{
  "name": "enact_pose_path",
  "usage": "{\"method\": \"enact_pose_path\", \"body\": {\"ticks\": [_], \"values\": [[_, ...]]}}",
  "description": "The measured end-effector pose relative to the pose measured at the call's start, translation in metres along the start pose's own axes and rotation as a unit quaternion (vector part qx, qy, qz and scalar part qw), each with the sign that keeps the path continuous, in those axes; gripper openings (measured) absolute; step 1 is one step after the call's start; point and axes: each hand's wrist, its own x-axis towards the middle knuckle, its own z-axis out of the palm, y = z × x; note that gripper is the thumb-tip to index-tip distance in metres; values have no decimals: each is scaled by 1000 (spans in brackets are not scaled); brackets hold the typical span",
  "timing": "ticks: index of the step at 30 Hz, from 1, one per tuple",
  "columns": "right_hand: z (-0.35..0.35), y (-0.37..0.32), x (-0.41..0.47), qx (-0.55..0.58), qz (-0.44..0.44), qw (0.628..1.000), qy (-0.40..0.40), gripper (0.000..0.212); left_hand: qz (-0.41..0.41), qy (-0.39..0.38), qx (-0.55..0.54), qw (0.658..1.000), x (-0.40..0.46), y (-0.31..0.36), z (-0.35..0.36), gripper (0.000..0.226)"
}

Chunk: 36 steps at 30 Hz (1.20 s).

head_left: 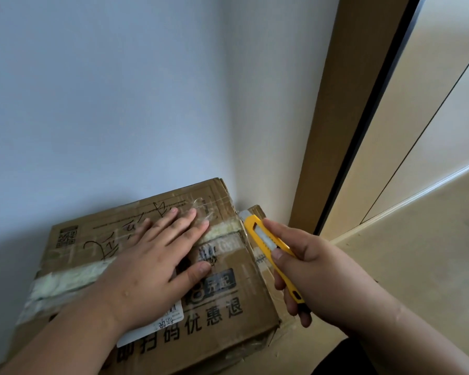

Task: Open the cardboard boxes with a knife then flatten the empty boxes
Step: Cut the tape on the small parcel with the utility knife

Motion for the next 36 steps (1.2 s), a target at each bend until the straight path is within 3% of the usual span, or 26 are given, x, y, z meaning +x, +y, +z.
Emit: {"method": "enact_pose_path", "body": {"ticks": [15, 25, 36], "values": [[-3, -3, 4, 9, -5, 1000, 0, 52, 4, 7, -8, 1000, 4, 0, 0, 68], [2, -4, 8, -44, -15, 999, 5, 54, 6, 4, 4, 1000, 5, -3, 4, 69], [-15, -13, -14, -119, 10, 991, -67, 56, -4, -5, -11, 1000, 10, -4, 8, 67]]}}
